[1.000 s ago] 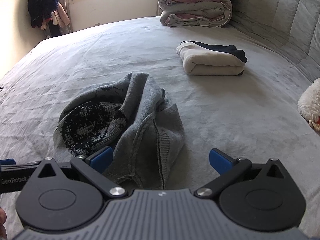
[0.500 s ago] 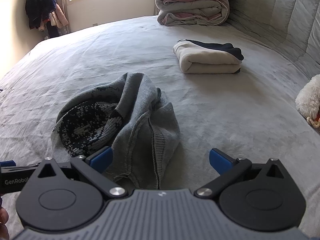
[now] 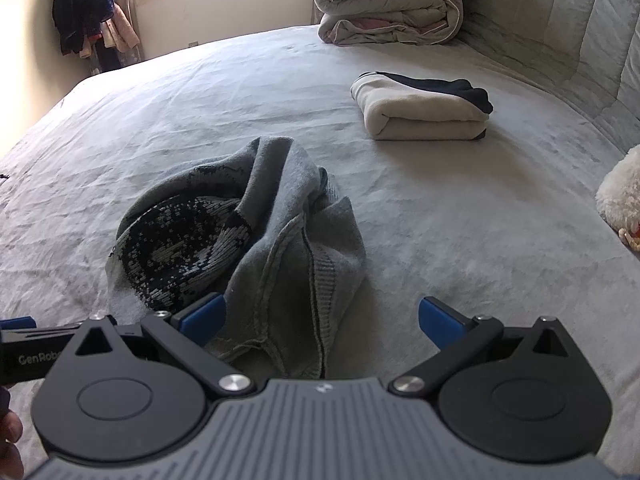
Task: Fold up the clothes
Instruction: 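Move both grippers toward the crumpled grey patterned sweater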
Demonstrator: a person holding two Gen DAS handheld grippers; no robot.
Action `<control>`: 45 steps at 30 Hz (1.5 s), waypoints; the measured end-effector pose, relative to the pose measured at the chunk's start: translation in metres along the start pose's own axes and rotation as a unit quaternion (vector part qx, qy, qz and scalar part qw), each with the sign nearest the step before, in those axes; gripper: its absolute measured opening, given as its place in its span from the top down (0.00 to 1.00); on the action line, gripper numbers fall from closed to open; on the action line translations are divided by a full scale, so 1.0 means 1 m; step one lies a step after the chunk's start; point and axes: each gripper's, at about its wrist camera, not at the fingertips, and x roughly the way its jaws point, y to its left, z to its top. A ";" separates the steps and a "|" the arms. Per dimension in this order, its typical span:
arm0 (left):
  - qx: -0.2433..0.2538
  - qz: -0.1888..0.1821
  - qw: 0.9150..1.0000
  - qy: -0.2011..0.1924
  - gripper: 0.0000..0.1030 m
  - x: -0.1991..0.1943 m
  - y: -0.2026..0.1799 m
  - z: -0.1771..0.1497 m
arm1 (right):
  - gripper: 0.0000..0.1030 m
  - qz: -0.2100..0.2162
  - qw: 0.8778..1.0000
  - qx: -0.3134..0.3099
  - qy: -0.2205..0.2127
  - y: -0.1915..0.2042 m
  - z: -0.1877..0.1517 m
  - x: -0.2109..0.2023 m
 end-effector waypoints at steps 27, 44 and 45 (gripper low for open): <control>0.009 0.012 1.000 0.015 0.00 0.027 -0.005 0.005 | 0.00 -0.006 0.999 0.032 0.028 -0.010 -0.004 0.022; -0.009 -0.007 0.999 0.054 0.00 0.060 0.009 0.003 | 0.00 0.004 0.995 0.012 0.104 -0.021 -0.016 0.060; -0.005 -0.009 0.998 0.056 0.00 0.059 0.010 0.003 | 0.00 0.003 0.994 0.000 0.107 -0.019 -0.016 0.061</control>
